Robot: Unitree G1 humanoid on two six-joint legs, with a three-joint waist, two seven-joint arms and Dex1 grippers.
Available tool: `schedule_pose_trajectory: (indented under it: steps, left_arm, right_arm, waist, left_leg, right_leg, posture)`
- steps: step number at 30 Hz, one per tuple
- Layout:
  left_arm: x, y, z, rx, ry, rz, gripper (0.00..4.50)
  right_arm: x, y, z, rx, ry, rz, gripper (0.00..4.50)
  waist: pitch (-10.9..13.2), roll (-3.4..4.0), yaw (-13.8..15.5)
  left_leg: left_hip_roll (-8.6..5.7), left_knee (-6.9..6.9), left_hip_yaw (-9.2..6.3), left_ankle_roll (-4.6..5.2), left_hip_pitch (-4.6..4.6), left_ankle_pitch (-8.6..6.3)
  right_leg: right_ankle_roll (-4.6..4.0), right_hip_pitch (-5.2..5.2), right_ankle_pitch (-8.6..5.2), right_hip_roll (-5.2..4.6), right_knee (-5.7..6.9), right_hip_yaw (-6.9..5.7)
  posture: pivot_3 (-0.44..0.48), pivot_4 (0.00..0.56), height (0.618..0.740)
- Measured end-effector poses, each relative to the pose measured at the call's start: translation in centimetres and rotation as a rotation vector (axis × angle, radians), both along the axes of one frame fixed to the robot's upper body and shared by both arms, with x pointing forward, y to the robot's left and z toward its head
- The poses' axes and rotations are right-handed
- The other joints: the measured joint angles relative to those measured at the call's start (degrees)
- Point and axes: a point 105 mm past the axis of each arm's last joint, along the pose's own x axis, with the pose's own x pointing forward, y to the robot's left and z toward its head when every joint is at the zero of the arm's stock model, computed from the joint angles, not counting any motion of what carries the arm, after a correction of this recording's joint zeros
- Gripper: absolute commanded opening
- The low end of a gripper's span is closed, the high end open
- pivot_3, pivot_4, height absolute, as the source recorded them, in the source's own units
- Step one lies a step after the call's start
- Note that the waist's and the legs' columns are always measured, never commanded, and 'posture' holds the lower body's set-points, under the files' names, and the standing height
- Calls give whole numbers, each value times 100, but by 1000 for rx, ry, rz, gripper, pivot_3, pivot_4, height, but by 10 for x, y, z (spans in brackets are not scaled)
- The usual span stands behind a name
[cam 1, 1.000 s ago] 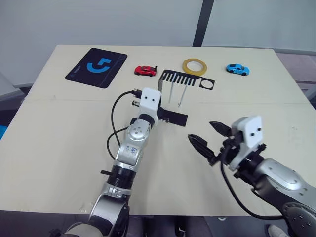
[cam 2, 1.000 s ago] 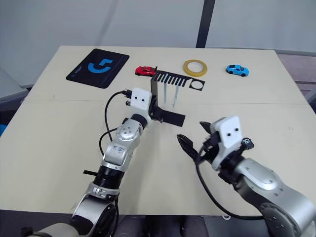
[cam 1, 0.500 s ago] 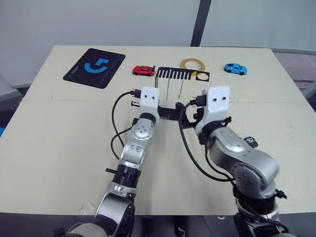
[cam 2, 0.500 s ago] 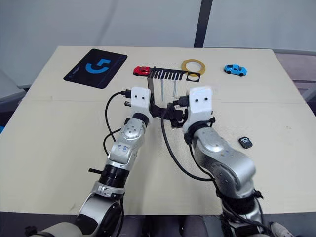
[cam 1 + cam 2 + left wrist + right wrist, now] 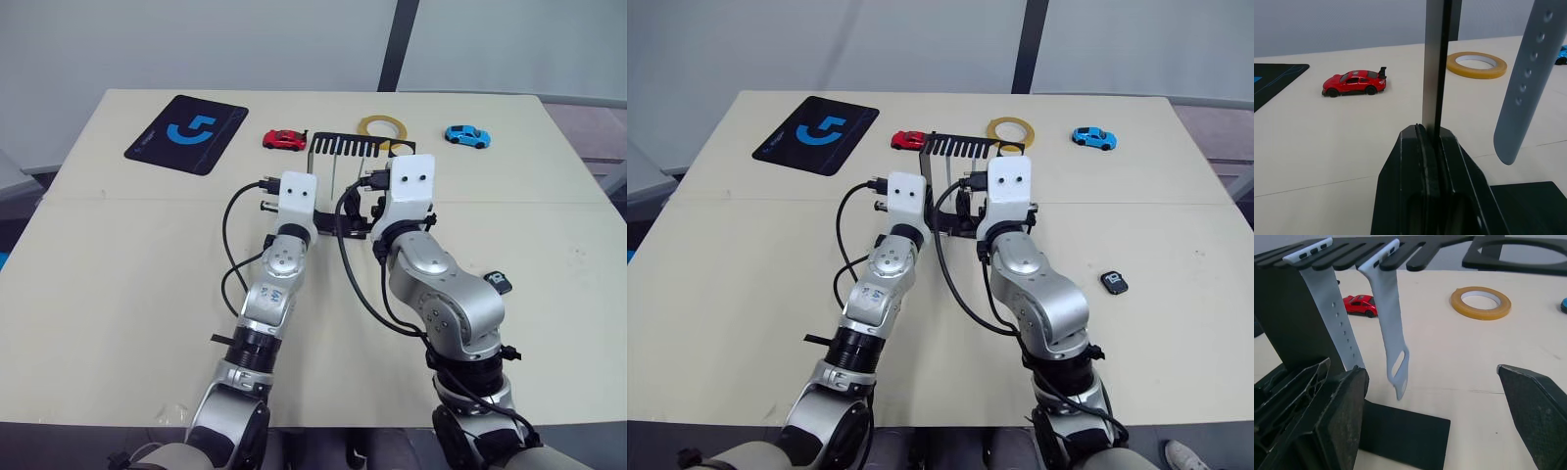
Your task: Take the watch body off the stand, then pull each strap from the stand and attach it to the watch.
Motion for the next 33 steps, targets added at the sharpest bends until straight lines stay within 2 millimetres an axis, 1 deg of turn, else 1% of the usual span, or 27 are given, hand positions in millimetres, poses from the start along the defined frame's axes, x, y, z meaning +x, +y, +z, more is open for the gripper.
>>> schedule_pose_trajectory:
  steps: [4, 8, 9, 13, 19, 20, 21, 23, 25, 27, 28, 33]
  left_arm:
    - [0, 0, 0, -1, -1, 0, 29]
    - [0, -1, 0, -3, -1, 0, 29]
    - [0, -1, 0, -3, -2, -1, 0]
    - [-1, -2, 1, -5, -3, -2, 0]
    - [-1, -3, 1, -10, -4, -5, 0]
    - [-1, -3, 1, -10, -4, -5, 0]
    - [-1, -3, 1, -10, -4, -5, 0]
    - [-1, -4, 1, -11, -7, -6, 0]
    - [-1, -4, 1, -11, -7, -6, 0]
    - [-1, -3, 1, -11, -7, -6, 0]
    - [-1, -3, 1, -11, -8, -6, 0]
    - [-1, -4, 1, -10, -8, -7, 0]
  right_arm:
    - [2, 6, -1, 14, 3, 13, 4500]
    - [7, 8, 7, -5, -32, -1, 4500]
    - [8, 7, 7, -14, -40, -11, 3986]
    - [11, 8, 5, -44, -43, -26, 3986]
    - [13, 20, 4, -34, -46, 0, 3986]
    - [14, 20, 5, -35, -49, -3, 3451]
    - [14, 20, 5, -35, -51, -4, 3200]
    - [15, 19, 7, -33, -64, -14, 2126]
    - [17, 19, 5, -32, -59, -18, 1302]
    - [18, 20, 4, -27, -59, -16, 319]
    - [17, 22, 5, -25, -63, -18, 59]
    - [16, 23, 8, -44, -91, -23, 59]
  waist:
    - [0, 0, 1]
    - [0, 0, 2]
    - [0, 0, 1]
    - [0, 0, -1]
    - [0, 1, 0]
    - [0, 1, 2]
    - [0, 1, 2]
    - [0, 1, -2]
    - [0, 1, -4]
    - [0, 1, -5]
    - [0, 1, -5]
    - [0, 1, -4]
  left_leg:
    - [0, 0, -1, 0, -3, 0]
    - [0, 1, -6, 0, -9, 0]
    - [0, 1, -6, 0, -11, 0]
    - [0, 2, -8, -2, -21, 2]
    - [-2, 6, -23, -3, -36, 7]
    - [-3, 7, -27, -3, -39, 7]
    - [-3, 8, -29, -3, -40, 7]
    - [-3, 7, -33, -3, -42, 7]
    - [-3, 7, -35, -6, -43, 9]
    - [-2, 7, -37, -7, -44, 9]
    - [-2, 7, -37, -7, -44, 9]
    - [-2, 7, -41, -7, -46, 9]
  right_leg:
    - [0, -2, 0, 0, 0, -1]
    - [0, -5, 0, -1, 0, -5]
    - [0, -6, 0, -1, -1, -5]
    - [0, -12, 0, -1, -1, -9]
    - [0, -17, 0, -2, -2, -21]
    - [0, -17, 0, -3, -3, -24]
    - [0, -17, 0, -3, -3, -26]
    - [0, -17, 0, -3, -4, -29]
    - [0, -17, 0, -2, -4, -31]
    - [0, -17, 0, -2, -5, -32]
    - [0, -17, 0, -2, -4, -33]
    - [0, -16, 0, -2, -6, -36]
  posture:
    - [0, 150, 732]
    - [0, 150, 732]
    - [0, 150, 732]
    - [0, 150, 732]
    - [0, 150, 732]
    - [0, 150, 732]
    - [0, 150, 732]
    - [0, 150, 732]
    - [0, 150, 732]
    - [0, 150, 732]
    - [0, 150, 732]
    - [0, 150, 732]
